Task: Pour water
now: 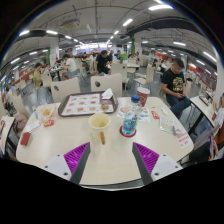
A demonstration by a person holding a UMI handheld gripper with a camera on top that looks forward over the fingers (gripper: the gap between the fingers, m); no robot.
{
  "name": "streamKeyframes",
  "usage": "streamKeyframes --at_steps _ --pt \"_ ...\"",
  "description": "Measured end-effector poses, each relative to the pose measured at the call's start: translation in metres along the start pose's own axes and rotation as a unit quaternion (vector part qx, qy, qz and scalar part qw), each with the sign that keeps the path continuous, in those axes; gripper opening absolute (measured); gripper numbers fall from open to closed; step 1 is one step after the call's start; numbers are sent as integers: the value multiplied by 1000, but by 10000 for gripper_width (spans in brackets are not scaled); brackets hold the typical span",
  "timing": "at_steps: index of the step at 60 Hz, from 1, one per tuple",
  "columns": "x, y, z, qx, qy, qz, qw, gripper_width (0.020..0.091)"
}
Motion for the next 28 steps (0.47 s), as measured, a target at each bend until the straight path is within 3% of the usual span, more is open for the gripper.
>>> streamKeyframes --at_steps 28 --pt "-3 33 43 24 -11 29 999 850"
Point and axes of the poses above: the point between the fingertips, and its own axes, seen from behind it with the camera up: y to the left, x up, z backward, against the way the camera looks, the point moved 6 cm from there along z, backward, against the way the camera looks, and after that the axes turned 3 degrees about -y, right-handed, at the moved point
